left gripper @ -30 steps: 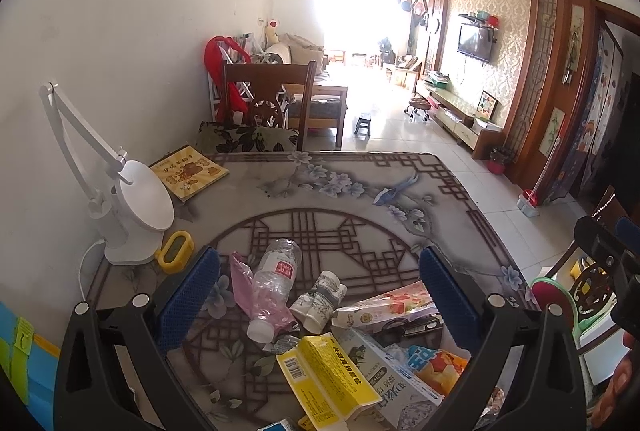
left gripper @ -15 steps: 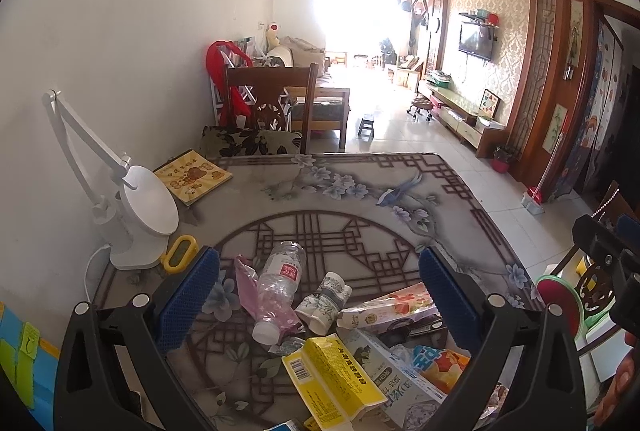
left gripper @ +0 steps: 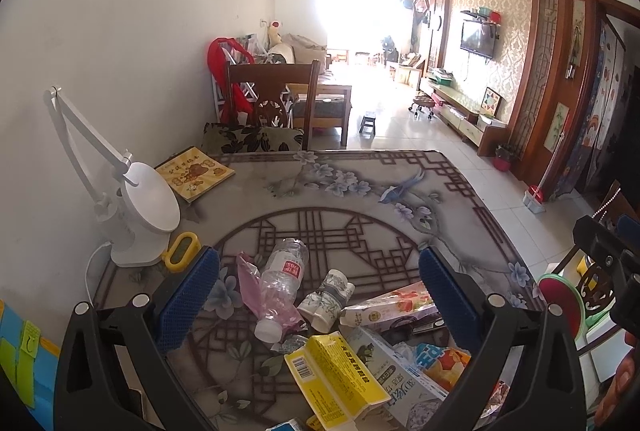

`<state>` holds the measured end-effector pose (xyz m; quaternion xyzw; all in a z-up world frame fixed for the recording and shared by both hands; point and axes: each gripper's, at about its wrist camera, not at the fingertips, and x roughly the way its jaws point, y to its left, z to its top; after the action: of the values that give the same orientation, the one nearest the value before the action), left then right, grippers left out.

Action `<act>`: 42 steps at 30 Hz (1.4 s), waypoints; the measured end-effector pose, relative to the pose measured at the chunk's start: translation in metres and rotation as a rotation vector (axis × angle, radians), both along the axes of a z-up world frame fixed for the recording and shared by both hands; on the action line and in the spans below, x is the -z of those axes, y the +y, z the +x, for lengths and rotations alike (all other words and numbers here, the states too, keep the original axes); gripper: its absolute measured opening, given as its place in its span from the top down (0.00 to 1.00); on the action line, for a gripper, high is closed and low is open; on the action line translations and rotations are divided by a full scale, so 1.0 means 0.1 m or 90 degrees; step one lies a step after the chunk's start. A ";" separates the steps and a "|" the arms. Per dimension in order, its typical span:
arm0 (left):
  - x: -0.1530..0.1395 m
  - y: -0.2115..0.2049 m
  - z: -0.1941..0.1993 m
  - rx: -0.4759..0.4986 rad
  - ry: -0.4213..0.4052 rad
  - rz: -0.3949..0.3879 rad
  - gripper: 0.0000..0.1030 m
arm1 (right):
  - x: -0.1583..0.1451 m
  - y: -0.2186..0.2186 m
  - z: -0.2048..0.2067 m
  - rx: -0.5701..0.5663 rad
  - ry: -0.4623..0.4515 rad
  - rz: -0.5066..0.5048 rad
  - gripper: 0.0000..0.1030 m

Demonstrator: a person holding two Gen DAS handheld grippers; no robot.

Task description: Collect trash

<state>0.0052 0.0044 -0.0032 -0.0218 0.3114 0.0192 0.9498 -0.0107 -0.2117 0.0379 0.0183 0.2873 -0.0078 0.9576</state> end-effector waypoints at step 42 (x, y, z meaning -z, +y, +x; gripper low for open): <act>1.30 0.80 0.98 0.033 0.255 -0.113 0.35 | 1.92 1.08 1.36 -0.465 0.327 -0.408 0.52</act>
<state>0.1032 0.0846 -0.1336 -0.0932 0.4947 -0.0286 0.8636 0.1256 -0.1038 -0.1536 -0.3777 0.4829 0.2337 0.7547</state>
